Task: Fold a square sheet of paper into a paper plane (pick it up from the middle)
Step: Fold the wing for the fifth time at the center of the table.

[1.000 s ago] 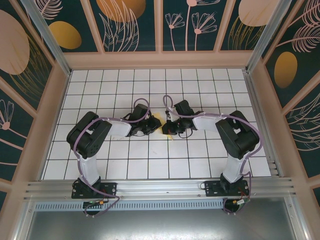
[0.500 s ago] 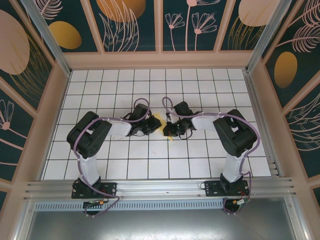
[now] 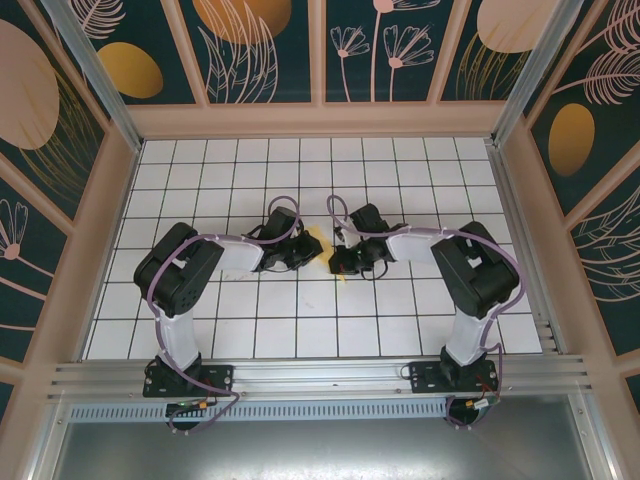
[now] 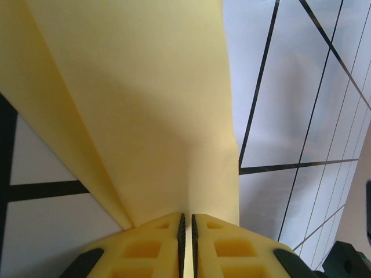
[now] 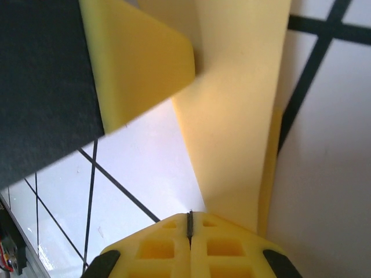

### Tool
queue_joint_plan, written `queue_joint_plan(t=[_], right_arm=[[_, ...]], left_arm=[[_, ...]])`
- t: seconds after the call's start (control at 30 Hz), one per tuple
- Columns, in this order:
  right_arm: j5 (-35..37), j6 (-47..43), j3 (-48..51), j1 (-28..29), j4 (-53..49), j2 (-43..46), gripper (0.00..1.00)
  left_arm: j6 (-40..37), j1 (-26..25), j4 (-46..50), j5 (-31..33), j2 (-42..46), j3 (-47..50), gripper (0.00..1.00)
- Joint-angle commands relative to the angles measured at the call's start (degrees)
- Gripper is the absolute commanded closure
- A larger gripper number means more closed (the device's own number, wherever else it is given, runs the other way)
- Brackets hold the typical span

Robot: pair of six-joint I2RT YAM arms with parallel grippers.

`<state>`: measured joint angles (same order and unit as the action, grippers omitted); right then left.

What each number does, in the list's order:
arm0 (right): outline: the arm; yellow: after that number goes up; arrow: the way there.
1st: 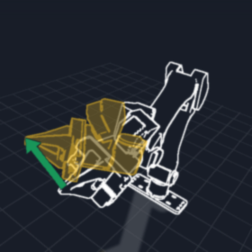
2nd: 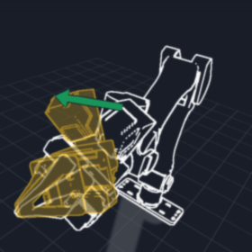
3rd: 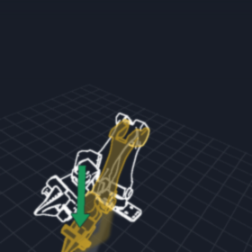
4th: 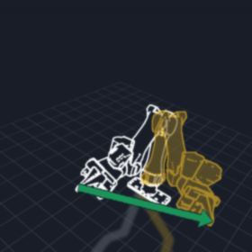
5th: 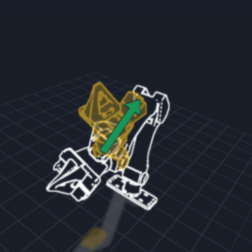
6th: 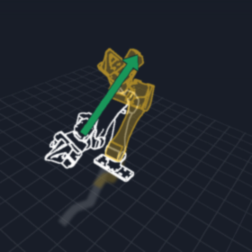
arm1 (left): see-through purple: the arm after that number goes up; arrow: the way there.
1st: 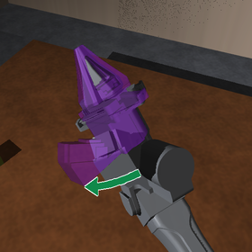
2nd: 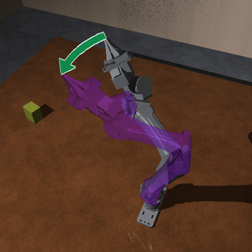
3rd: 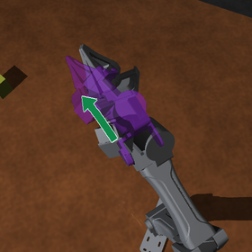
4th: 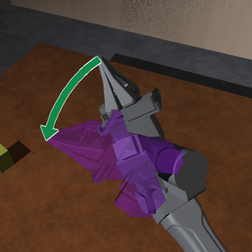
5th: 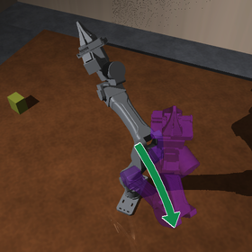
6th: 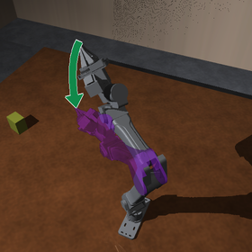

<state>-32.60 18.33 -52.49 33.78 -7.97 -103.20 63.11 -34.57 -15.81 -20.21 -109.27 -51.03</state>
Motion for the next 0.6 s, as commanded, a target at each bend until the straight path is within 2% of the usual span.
queue_joint_plan(t=[0.0, 0.27, 0.57], right_arm=[[-0.01, -1.10, 2.27, -0.72, -3.82, 1.74, 0.96], [5.11, -1.02, 3.10, -1.32, -5.24, -1.94, 0.97], [2.24, -0.58, 4.59, -1.57, -7.12, 3.43, 0.97]], left_arm=[[-2.47, 0.78, 10.56, 8.11, -4.01, 1.98, 0.84], [-2.44, 0.81, 10.63, 8.25, -4.14, 1.88, 0.84], [-2.63, 0.73, 11.24, 8.69, -4.19, 1.99, 0.84]])
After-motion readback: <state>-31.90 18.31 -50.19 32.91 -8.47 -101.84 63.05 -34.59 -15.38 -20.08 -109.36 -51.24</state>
